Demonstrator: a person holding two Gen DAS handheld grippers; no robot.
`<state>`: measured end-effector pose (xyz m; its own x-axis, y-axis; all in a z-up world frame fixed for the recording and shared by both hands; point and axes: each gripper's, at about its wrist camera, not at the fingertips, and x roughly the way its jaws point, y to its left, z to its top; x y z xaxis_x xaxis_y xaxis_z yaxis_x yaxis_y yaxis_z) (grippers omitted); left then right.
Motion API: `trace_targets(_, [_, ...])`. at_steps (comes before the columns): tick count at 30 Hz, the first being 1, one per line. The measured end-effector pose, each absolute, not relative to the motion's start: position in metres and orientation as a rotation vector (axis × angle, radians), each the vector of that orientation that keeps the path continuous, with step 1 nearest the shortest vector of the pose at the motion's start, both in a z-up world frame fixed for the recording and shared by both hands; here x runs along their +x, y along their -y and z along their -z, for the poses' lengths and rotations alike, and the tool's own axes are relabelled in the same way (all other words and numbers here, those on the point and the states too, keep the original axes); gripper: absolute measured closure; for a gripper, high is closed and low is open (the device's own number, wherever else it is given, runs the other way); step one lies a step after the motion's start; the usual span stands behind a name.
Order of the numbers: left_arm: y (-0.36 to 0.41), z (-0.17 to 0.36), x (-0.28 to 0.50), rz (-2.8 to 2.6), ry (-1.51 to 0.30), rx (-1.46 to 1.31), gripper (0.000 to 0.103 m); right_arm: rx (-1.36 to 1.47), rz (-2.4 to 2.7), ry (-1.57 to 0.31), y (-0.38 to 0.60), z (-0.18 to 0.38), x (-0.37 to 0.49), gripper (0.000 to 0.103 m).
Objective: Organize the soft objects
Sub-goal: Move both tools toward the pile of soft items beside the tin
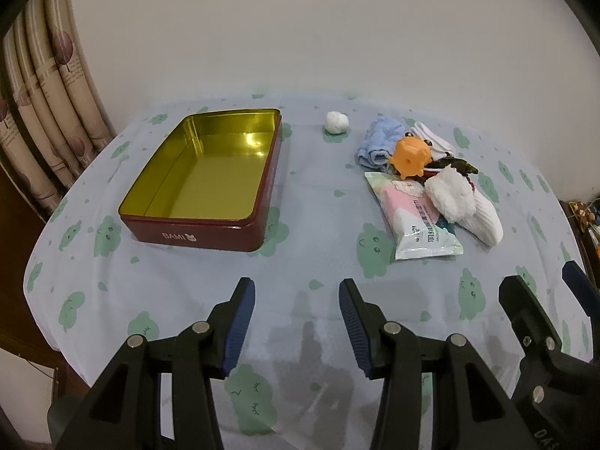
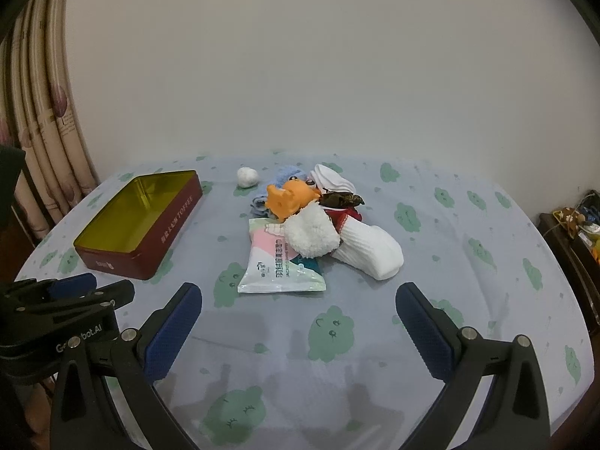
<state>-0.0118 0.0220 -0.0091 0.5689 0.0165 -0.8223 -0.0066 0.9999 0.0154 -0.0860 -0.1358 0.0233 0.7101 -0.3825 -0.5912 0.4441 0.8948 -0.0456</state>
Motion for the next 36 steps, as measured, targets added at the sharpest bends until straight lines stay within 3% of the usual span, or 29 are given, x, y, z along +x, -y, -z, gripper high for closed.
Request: trace_targets(36, [-0.0239, 0.0174, -0.0129, -0.005, -0.987, 0.010, 0.055, 0.104, 0.431, -0.649, 0.1367, -0.0193, -0.0825, 0.000])
